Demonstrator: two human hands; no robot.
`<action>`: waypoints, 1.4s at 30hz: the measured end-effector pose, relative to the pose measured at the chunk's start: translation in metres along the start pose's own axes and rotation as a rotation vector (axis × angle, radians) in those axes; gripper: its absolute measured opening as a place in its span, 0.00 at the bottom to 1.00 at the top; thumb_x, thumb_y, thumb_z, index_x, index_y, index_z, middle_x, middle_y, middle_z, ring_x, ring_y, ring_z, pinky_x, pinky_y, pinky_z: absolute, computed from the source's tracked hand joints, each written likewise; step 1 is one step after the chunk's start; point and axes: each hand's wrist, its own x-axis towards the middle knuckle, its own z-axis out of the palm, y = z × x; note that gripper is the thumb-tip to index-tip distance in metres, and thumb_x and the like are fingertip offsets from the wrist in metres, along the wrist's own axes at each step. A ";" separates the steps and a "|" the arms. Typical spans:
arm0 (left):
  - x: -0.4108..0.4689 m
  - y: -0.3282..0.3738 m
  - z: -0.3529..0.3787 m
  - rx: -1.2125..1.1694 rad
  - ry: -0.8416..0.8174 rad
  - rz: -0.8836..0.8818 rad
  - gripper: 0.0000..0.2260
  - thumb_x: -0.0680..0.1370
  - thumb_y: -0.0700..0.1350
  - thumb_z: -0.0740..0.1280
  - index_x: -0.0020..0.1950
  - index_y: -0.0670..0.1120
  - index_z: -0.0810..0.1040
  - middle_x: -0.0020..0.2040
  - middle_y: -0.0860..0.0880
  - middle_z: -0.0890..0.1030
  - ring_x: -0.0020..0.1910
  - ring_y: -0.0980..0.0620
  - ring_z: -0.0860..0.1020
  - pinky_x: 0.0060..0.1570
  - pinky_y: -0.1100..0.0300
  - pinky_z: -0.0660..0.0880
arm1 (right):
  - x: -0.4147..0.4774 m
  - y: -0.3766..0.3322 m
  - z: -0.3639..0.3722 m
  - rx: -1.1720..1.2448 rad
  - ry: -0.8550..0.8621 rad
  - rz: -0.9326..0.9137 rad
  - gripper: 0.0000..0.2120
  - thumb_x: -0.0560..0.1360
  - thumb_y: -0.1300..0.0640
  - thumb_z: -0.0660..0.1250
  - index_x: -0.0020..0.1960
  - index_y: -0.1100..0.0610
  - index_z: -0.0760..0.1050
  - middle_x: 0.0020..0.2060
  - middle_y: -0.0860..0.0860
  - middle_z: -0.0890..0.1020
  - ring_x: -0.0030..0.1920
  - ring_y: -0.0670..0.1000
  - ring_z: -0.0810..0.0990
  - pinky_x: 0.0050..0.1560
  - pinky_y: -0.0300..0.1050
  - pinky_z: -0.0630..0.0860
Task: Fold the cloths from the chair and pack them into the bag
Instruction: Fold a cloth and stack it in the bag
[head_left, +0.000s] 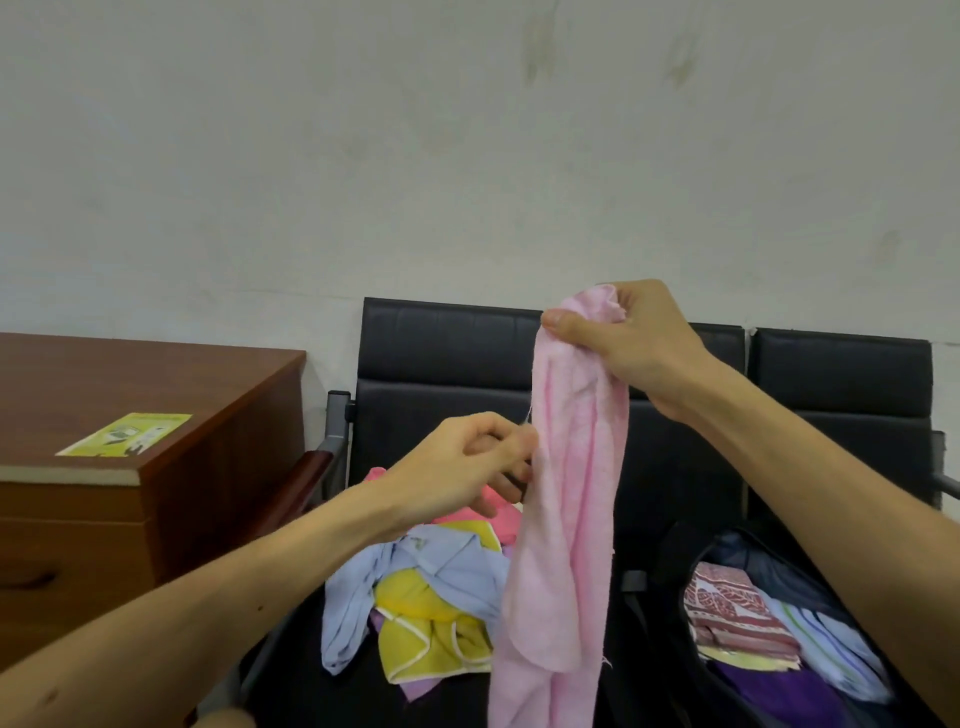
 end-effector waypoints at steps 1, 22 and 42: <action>0.001 -0.002 0.006 0.038 -0.019 0.009 0.21 0.72 0.61 0.70 0.55 0.47 0.78 0.47 0.47 0.85 0.45 0.48 0.84 0.46 0.50 0.81 | -0.001 -0.002 0.002 -0.008 0.002 -0.011 0.14 0.73 0.53 0.76 0.45 0.65 0.81 0.37 0.54 0.86 0.37 0.48 0.86 0.39 0.43 0.82; -0.013 -0.023 -0.080 0.433 -0.269 -0.158 0.13 0.71 0.45 0.79 0.47 0.40 0.80 0.43 0.45 0.86 0.43 0.46 0.85 0.44 0.54 0.82 | -0.043 0.073 -0.072 -0.385 -0.269 0.054 0.13 0.74 0.48 0.72 0.36 0.56 0.81 0.32 0.50 0.83 0.32 0.45 0.81 0.33 0.33 0.73; -0.059 -0.163 -0.034 -0.536 0.180 -0.296 0.29 0.47 0.62 0.85 0.42 0.49 0.88 0.40 0.48 0.86 0.37 0.54 0.84 0.36 0.62 0.81 | -0.127 0.190 -0.018 0.212 -0.100 0.517 0.21 0.65 0.40 0.74 0.43 0.59 0.83 0.38 0.56 0.85 0.37 0.51 0.82 0.35 0.45 0.79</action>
